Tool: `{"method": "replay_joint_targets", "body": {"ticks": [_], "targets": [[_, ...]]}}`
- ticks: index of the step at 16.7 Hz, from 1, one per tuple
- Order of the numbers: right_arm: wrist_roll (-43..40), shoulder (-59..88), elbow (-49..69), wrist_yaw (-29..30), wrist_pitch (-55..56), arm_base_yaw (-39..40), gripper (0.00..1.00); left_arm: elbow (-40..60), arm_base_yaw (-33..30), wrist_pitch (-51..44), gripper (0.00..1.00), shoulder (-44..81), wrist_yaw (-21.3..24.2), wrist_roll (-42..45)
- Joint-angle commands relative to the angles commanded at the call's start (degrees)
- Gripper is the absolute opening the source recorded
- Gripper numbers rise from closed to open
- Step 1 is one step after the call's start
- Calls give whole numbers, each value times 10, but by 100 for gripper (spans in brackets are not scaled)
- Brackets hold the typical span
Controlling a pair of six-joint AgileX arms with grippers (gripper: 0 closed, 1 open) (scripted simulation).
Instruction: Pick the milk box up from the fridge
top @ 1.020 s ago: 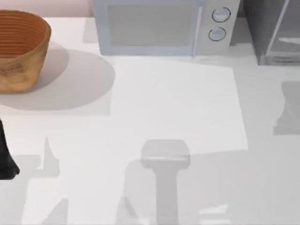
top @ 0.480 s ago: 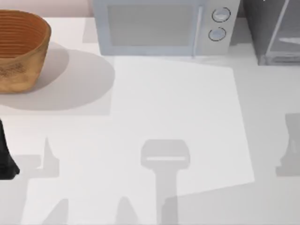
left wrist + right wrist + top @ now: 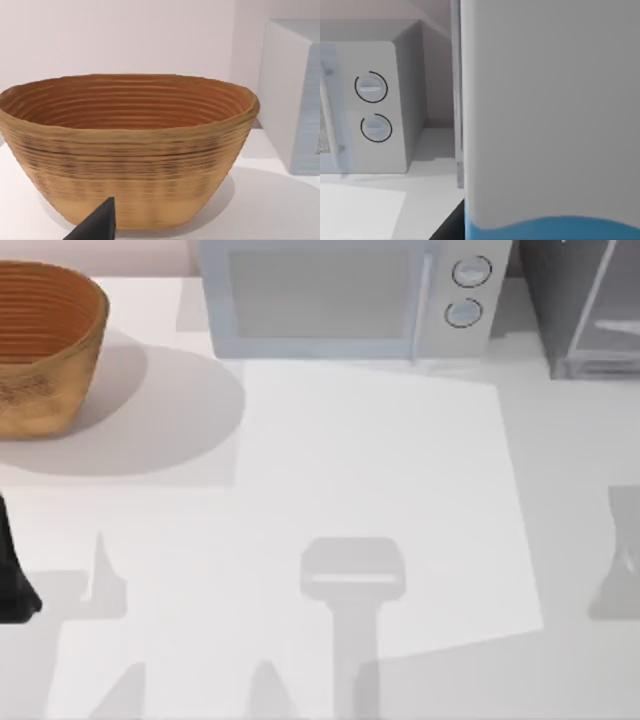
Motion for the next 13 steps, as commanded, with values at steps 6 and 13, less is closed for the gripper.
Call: {"method": "replay_joint_targets", "body": {"ticks": [6,13], "targets": [[-2,126,34,-16,117,45,0,0,0,0,100,0,0,0],[2,497,107,-52,389,152,0,0,0,0,100,0,0,0]]}}
